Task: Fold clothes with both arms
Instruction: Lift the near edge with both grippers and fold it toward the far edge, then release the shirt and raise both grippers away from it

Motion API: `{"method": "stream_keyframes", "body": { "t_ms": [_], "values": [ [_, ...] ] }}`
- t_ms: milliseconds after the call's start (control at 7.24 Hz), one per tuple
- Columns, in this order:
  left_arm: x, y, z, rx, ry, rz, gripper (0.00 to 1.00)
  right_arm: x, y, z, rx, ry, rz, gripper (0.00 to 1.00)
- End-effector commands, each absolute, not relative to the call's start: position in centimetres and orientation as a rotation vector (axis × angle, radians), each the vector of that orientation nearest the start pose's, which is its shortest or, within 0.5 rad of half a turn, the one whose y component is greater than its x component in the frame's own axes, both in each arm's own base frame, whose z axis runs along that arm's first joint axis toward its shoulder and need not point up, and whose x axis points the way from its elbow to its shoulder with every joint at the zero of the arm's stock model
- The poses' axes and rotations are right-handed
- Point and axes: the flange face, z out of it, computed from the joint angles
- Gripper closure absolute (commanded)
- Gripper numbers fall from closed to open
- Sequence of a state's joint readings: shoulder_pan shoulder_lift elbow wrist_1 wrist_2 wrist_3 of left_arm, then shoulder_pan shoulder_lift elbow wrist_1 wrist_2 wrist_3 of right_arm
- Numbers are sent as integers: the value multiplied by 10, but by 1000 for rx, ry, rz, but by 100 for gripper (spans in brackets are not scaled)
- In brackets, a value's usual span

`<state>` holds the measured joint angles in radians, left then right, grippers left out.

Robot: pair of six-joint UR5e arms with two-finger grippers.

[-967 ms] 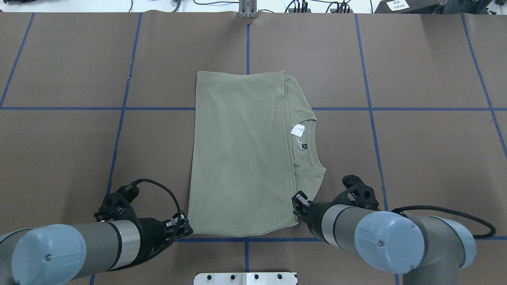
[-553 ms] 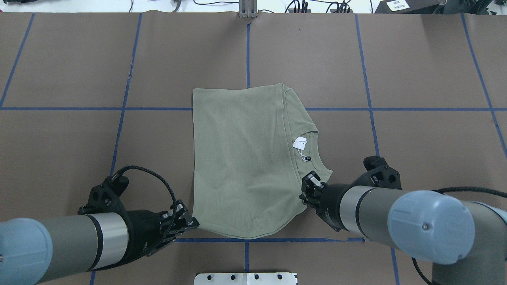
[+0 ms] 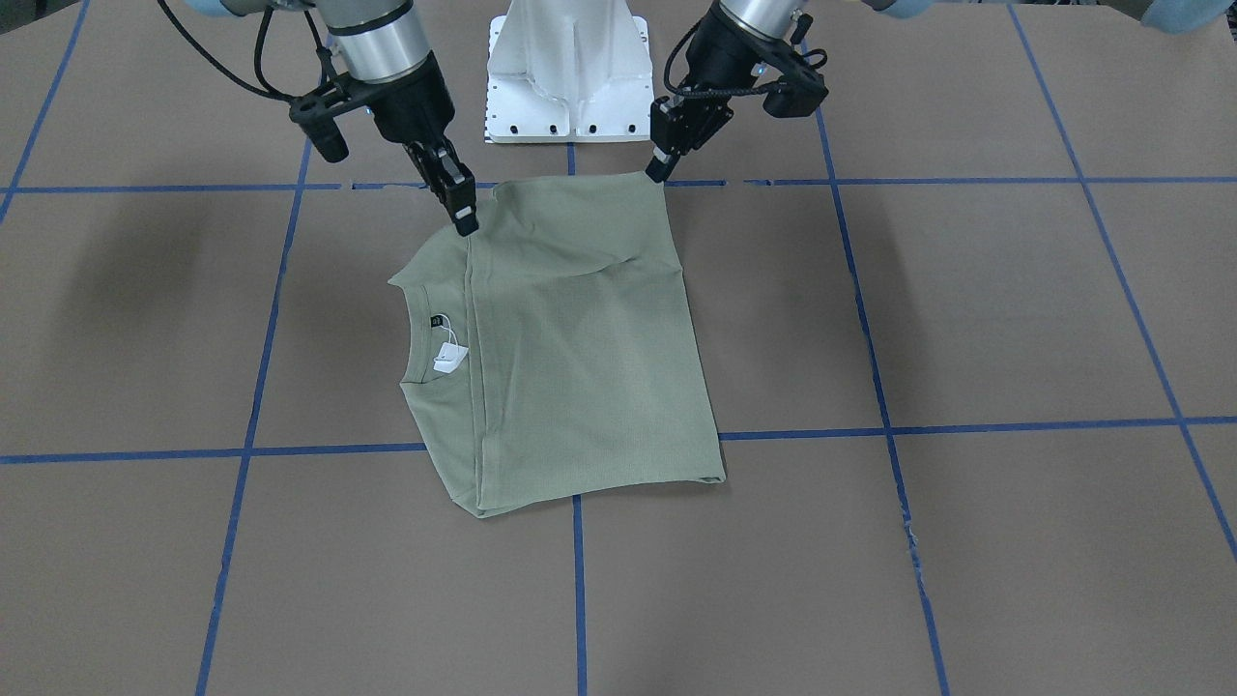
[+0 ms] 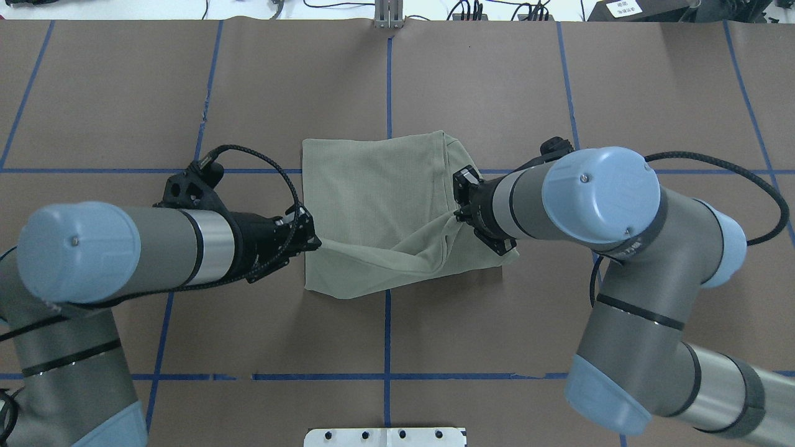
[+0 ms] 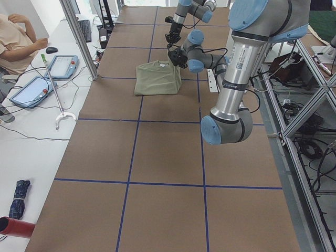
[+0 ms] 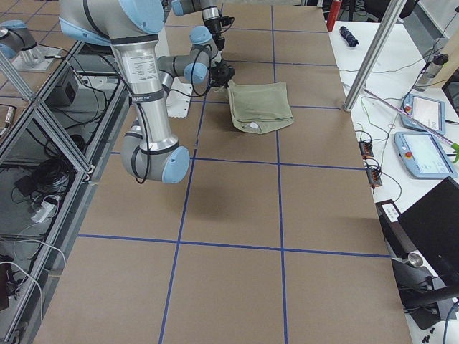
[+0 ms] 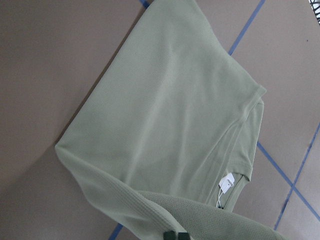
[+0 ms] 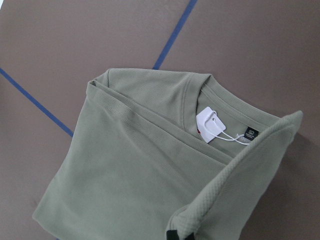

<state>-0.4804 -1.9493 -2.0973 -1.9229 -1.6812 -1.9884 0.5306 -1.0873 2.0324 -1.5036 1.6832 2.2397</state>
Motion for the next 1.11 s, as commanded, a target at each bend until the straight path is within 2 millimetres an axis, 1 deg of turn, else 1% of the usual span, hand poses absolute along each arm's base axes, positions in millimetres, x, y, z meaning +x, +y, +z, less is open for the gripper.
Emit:
{"method": "stream_keyframes", "body": {
  "t_ms": [0, 138, 276, 415, 553, 691, 829, 967],
  "values": [
    [402, -410, 202, 35, 1232, -715, 100, -441, -436, 192, -142, -1017, 1049, 100],
    [405, -425, 212, 64, 1207, -707, 100, -458, -456, 195, -136, -1004, 1061, 100],
    [411, -447, 214, 91, 1183, -708, 100, -467, -474, 203, -129, -1014, 1072, 100],
    [421, -459, 221, 103, 1167, -704, 100, -471, -489, 213, -145, -1005, 1073, 100],
    [428, -470, 234, 114, 1180, -702, 100, -477, -507, 214, -147, -998, 1078, 100],
    [436, -483, 251, 120, 1182, -710, 100, -482, -518, 216, -144, -982, 1086, 100],
    [439, -494, 258, 135, 1188, -707, 100, -486, -527, 220, -138, -965, 1088, 100],
    [443, -506, 259, 149, 1175, -704, 100, -492, -537, 220, -134, -950, 1095, 100]
  ]
}}
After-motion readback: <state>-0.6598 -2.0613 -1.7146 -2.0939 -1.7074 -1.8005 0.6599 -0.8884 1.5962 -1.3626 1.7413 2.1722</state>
